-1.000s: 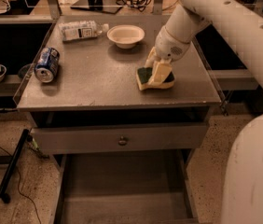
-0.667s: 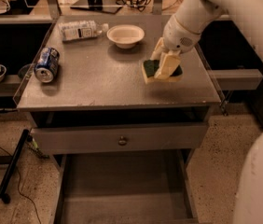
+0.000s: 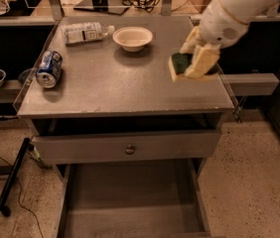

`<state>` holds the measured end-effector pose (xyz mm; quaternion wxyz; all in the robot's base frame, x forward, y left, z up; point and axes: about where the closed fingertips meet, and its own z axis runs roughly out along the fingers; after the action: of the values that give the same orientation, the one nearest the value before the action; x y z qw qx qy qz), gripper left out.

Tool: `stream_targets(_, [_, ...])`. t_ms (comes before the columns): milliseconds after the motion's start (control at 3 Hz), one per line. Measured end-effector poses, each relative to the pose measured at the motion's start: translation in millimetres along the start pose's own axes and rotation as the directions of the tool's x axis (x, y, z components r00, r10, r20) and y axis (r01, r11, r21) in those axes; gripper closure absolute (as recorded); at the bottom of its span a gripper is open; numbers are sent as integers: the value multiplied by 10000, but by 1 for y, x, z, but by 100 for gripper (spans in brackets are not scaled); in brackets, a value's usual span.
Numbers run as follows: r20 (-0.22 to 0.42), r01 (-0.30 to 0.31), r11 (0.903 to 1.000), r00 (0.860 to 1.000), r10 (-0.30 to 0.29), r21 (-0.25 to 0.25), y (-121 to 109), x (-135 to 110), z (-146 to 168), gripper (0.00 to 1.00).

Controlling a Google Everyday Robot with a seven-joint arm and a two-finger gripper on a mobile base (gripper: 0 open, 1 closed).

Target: Place sponge into middle drawer

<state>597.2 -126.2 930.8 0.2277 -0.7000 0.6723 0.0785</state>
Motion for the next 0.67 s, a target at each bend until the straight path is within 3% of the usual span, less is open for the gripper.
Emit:
stream_targets(333, [3, -271, 9991, 9996, 271, 331, 60, 17, -30, 100])
stream_targets(667, [3, -271, 9991, 9996, 271, 331, 60, 17, -30, 100])
